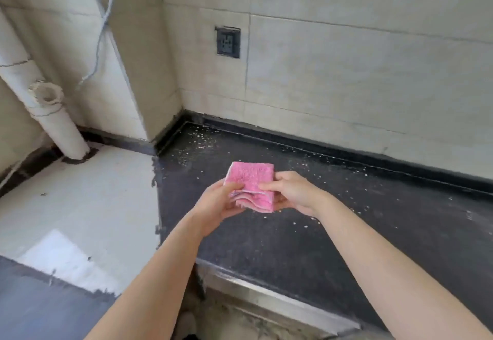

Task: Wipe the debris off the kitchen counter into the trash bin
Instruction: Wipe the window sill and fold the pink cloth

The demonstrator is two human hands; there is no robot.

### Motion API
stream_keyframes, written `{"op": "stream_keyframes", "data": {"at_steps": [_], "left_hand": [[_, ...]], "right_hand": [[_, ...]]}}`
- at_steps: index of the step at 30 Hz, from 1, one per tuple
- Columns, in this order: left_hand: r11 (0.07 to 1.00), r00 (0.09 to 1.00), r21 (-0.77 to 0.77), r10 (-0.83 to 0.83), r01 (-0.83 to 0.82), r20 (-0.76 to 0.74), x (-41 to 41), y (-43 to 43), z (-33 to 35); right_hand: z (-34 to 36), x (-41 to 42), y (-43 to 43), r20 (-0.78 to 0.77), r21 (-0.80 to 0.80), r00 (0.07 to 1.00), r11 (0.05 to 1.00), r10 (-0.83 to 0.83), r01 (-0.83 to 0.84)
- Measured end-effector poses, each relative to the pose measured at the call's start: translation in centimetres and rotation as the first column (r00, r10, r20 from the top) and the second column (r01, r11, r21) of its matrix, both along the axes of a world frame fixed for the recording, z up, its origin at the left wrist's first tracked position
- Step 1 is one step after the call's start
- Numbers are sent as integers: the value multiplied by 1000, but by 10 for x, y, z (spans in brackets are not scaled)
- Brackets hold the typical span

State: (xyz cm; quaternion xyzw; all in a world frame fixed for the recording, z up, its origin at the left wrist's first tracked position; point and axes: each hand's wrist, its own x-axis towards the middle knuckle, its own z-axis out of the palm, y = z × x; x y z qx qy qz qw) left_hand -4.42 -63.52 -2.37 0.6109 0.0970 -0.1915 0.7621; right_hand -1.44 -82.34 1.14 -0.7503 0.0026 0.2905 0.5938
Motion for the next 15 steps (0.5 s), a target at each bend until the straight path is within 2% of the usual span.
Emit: {"op": "stream_keyframes", "data": {"at_steps": [4, 7, 10, 15], "left_hand": [[970, 970, -13, -241, 241, -18, -20, -116, -1], [918, 920, -62, -393, 391, -15, -30, -192, -2], [868, 872, -121, -488, 481, -38, -34, -257, -6], [770, 783, -232, -620, 595, -52, -42, -348, -18]], "right_hand": [[-1, -57, -120, 11, -45, 985, 984, -171, 171], [-5, -96, -197, -48, 56, 952, 951, -301, 304], [-12, -129, -260, -108, 214, 909, 884, -401, 416], [-33, -164, -342, -157, 288, 781, 728, -605, 622]]}}
